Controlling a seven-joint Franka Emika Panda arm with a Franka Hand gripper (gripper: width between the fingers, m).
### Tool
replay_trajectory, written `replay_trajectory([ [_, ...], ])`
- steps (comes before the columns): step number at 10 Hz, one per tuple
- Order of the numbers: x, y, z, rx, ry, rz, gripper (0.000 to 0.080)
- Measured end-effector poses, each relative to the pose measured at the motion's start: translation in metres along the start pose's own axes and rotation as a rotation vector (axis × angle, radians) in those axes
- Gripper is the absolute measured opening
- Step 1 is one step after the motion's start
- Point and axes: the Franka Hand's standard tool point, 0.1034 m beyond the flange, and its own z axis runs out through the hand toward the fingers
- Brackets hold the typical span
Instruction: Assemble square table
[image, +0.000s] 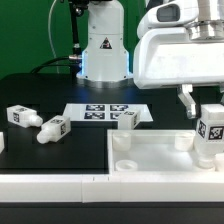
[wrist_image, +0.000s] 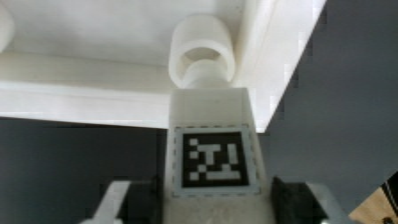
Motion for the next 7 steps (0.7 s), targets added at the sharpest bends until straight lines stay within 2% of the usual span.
replay_trajectory([
  [3, -0.001, 0.001, 0.002, -0.002, -0.002, 0.001, 0.0284],
  [7, -0.012, 0.001, 0.016, -0.005, -0.024, -0.003, 0.0284],
])
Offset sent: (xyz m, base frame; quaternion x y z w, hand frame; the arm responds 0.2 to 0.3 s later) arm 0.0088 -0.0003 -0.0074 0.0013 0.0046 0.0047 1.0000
